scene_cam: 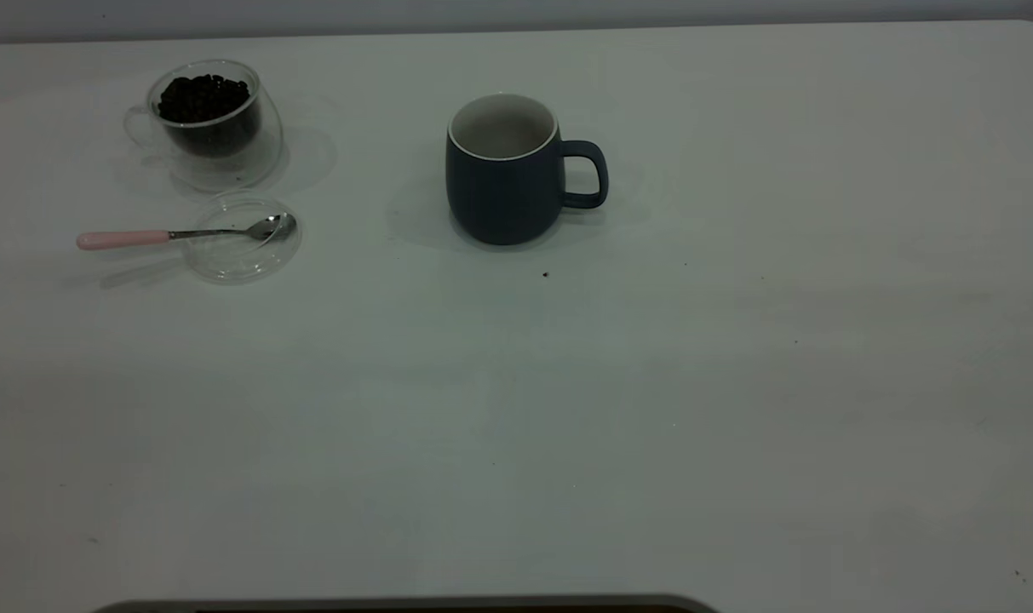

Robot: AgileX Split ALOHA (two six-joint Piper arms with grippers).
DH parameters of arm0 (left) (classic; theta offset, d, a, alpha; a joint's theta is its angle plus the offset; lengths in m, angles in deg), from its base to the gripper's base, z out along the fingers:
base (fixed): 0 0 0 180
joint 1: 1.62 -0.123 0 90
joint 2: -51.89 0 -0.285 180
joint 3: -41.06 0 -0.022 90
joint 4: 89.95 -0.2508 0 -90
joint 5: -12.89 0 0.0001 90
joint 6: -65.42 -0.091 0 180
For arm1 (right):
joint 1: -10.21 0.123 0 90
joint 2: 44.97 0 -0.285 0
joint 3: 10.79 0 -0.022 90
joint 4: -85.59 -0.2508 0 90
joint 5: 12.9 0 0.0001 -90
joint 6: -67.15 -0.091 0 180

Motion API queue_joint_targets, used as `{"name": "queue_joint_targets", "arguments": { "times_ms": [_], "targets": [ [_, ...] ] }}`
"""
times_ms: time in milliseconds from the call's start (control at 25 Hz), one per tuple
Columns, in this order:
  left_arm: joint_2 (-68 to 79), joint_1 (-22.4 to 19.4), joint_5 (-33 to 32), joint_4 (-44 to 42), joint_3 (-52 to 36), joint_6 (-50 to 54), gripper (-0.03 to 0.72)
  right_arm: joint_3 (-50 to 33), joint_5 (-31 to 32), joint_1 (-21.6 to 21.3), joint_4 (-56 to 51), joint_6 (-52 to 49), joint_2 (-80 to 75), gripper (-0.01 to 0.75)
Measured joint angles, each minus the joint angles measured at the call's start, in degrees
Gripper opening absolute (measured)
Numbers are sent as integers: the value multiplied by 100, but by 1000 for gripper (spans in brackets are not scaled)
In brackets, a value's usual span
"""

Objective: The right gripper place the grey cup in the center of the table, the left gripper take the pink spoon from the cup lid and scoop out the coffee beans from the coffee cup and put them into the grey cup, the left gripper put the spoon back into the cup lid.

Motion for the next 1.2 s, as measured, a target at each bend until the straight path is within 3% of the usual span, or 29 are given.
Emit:
{"name": "queue_joint_targets", "arguments": {
  "times_ms": [280,600,1200],
  "targets": [
    [-559,180,61,-87,-131,72,513,0,0,0,0,0,0,565],
    [-1435,1125,55,-75,-131,123,478,0,0,0,0,0,0,565],
    [-2681,1136,-25,-125,-131,436,476,0,0,0,0,0,0,565]
  ]
}}
